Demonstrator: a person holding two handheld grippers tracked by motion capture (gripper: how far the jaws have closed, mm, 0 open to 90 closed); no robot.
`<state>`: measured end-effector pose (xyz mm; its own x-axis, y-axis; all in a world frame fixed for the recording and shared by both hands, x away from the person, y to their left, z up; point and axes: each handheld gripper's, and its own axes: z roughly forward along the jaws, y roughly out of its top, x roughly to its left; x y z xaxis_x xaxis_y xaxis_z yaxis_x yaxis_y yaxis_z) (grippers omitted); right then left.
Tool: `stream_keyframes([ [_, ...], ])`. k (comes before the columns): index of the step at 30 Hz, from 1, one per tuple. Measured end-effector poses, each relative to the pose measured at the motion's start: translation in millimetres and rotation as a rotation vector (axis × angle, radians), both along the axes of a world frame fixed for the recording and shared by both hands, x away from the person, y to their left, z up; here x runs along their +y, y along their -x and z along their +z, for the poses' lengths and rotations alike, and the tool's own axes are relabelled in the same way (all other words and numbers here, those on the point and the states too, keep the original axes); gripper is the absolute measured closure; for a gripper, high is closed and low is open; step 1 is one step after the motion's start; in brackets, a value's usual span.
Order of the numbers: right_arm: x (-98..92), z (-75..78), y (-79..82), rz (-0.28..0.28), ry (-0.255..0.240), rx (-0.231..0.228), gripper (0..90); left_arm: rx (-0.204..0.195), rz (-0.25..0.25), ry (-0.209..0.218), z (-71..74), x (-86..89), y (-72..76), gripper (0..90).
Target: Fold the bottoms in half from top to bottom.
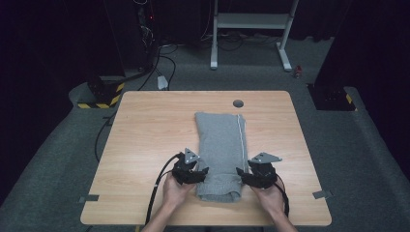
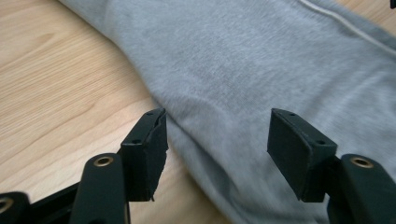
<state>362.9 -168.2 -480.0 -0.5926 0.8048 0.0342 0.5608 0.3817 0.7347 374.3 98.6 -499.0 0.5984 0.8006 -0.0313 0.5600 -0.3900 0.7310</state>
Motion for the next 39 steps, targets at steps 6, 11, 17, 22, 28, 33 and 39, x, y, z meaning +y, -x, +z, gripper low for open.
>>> stream_keyframes([
  [6,6.2,-23.8,-8.7,0.031,0.095,0.052,59.3,0.047,-0.008,-0.025,-15.3,-1.2,0.6,45.7],
  [11,-7.0,-27.0,4.5,0.074,0.083,0.045,62.1,0.042,-0.046,-0.045,-14.6,-1.8,22.5,48.3],
  [17,-7.8,-17.1,14.3,0.108,0.065,0.033,57.7,0.012,-0.056,-0.022,-3.9,0.5,25.5,45.0],
  [22,-2.4,-5.5,-14.4,0.080,0.004,0.014,65.9,-0.006,-0.041,-0.003,2.3,-4.7,-12.6,43.3],
  [28,14.2,-16.4,-48.4,0.068,0.014,0.050,76.1,-0.014,-0.016,-0.007,-2.1,-12.9,-52.8,43.6],
  [33,17.4,-23.7,-57.7,0.062,0.036,0.071,76.4,0.001,0.007,-0.027,-7.0,-15.8,-72.3,44.5],
  [39,5.4,-25.5,-57.1,0.056,0.053,0.071,75.2,0.058,0.091,0.007,-13.3,5.6,-86.0,41.4],
])
